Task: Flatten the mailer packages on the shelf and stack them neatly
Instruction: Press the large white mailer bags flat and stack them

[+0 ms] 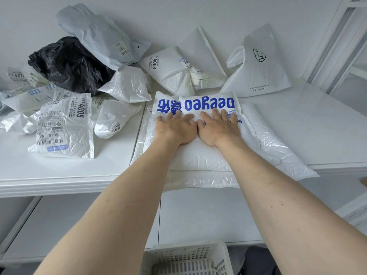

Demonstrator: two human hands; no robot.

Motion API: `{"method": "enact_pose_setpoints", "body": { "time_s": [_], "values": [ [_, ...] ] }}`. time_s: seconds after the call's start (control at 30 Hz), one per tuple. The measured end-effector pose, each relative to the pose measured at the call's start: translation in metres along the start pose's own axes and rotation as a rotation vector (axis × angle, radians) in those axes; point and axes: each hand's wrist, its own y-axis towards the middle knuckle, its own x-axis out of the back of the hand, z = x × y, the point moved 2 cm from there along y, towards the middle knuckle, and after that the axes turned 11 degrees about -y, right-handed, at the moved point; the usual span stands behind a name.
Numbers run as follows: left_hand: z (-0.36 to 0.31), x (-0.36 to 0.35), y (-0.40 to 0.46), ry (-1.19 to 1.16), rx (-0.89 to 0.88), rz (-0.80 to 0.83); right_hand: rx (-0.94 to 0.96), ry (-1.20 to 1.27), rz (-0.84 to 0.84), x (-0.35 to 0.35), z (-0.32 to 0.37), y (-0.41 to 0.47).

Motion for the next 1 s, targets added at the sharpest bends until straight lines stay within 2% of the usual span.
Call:
{"method": "enact_pose_setpoints", "body": {
  "time_s": [1.0],
  "values": [
    [0.0023, -0.0076, -0.004, 0.01, -0.014, 0.0, 0.002, 0.042, -0.02, -0.004, -0.0006, 0.0027]
  ]
}}
